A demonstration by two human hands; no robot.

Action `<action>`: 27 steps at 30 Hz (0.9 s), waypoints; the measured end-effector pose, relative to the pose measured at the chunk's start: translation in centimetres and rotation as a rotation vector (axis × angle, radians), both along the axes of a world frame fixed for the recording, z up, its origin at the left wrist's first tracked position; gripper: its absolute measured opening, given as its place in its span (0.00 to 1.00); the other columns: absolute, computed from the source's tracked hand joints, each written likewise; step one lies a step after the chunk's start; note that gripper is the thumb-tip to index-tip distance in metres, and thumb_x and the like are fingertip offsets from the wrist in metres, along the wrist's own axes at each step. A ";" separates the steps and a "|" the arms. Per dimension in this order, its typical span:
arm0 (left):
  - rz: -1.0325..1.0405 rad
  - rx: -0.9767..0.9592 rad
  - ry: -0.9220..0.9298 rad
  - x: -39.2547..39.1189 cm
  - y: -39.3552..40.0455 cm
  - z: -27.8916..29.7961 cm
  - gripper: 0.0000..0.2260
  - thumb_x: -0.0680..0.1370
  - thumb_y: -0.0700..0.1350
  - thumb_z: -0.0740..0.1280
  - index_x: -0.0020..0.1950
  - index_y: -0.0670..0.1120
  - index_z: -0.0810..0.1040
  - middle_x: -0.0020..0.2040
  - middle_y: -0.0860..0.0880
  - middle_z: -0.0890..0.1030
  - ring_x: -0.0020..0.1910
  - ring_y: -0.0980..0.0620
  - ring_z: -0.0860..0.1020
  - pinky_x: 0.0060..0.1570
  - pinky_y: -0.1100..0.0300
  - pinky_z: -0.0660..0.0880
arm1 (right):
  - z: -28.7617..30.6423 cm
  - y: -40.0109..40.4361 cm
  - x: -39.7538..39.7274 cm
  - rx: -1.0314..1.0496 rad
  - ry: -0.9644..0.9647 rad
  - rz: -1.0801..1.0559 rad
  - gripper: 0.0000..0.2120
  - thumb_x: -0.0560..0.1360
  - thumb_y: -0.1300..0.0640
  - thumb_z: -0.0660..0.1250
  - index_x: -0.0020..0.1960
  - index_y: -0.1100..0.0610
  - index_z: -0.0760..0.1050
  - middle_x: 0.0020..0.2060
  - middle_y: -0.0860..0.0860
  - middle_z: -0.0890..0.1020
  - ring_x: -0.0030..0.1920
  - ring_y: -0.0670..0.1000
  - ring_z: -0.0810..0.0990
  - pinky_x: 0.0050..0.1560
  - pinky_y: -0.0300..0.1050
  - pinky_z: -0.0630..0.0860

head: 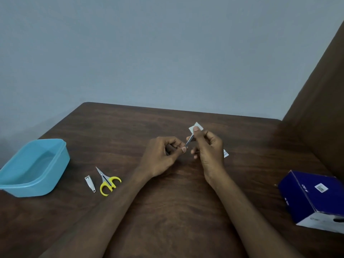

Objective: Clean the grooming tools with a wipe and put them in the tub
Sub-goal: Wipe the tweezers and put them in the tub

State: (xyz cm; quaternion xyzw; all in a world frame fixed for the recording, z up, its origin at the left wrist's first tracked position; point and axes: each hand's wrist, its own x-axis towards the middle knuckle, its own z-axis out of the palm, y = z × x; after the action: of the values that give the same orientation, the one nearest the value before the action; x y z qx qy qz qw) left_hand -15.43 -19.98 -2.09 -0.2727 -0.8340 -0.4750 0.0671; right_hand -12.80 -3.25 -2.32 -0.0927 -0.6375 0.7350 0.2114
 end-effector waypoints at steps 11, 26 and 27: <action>0.009 -0.003 0.026 -0.1 0.1 -0.3 0.02 0.79 0.46 0.77 0.47 0.52 0.88 0.35 0.54 0.85 0.30 0.60 0.79 0.32 0.65 0.72 | 0.4 0.1 0.3 -0.082 -0.013 0.030 0.16 0.83 0.49 0.70 0.44 0.61 0.80 0.40 0.54 0.88 0.26 0.49 0.75 0.26 0.40 0.68; 0.024 0.000 0.010 -0.2 0.0 -0.4 0.02 0.80 0.47 0.76 0.49 0.55 0.88 0.40 0.57 0.87 0.36 0.61 0.83 0.36 0.68 0.76 | -0.2 0.2 0.3 -0.007 0.032 -0.022 0.11 0.77 0.55 0.78 0.44 0.57 0.77 0.39 0.53 0.86 0.25 0.47 0.73 0.25 0.39 0.69; 0.021 -0.004 0.007 -0.1 0.0 -0.4 0.02 0.80 0.48 0.76 0.49 0.54 0.88 0.40 0.57 0.87 0.36 0.61 0.83 0.37 0.67 0.77 | -0.2 0.3 0.4 -0.007 0.031 -0.029 0.11 0.77 0.55 0.79 0.44 0.57 0.77 0.39 0.52 0.85 0.26 0.48 0.74 0.24 0.39 0.69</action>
State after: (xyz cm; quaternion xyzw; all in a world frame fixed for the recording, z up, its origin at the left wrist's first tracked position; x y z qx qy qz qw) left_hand -15.58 -19.93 -2.50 -0.2657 -0.8376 -0.4715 0.0746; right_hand -12.41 -2.95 -2.50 -0.0914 -0.6301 0.7356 0.2313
